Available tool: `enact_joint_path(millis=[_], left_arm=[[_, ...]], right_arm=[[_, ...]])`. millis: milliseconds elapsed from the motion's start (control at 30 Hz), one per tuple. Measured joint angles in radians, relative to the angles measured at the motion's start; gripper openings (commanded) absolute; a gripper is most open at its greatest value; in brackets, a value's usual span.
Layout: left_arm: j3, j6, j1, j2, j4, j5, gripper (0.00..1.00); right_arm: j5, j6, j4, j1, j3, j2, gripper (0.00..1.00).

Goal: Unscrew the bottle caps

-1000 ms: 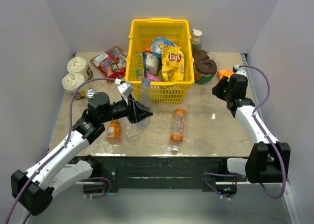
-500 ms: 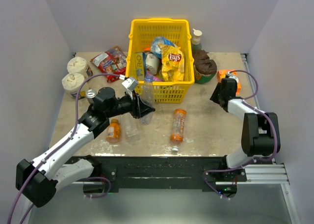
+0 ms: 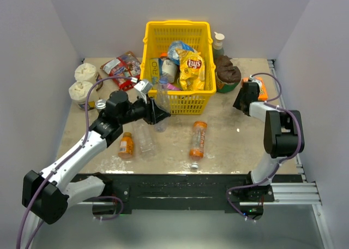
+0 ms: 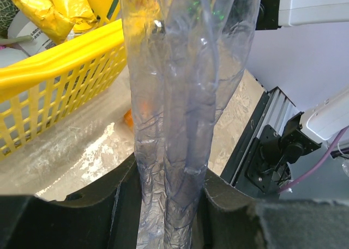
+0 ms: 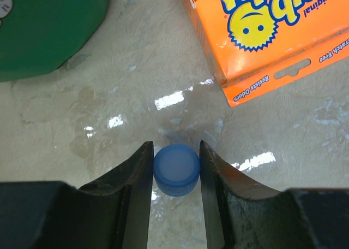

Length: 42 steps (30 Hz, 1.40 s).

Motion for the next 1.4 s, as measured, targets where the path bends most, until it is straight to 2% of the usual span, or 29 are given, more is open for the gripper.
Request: enact_joint_path(millis=[333,500,733,933,1100,1233,1400], left_arm=[[0.000,0.000,0.031,0.006,0.003,0.003,0.30],[0.000,0.000,0.040,0.007,0.006,0.006,0.30],[0.003,0.000,0.043,0.008,0.006,0.011,0.29],[0.013,0.000,0.043,0.008,0.006,0.014,0.30],[0.014,0.003,0.043,0.008,0.006,0.014,0.29],[0.014,0.017,0.043,0.008,-0.006,0.023,0.29],[0.014,0.046,0.043,0.016,-0.041,0.042,0.29]], right_arm=[[0.031,-0.035,0.020,0.000,0.041,0.073,0.32],[0.033,-0.054,0.043,0.000,0.069,0.104,0.40],[0.027,-0.085,0.050,0.000,0.078,0.119,0.62],[0.019,-0.116,0.045,0.000,0.100,0.119,0.71],[0.012,-0.138,0.033,0.000,0.134,0.117,0.73],[-0.001,-0.148,-0.004,0.000,0.139,0.071,0.73],[-0.083,-0.144,-0.078,0.000,0.141,-0.144,0.72]])
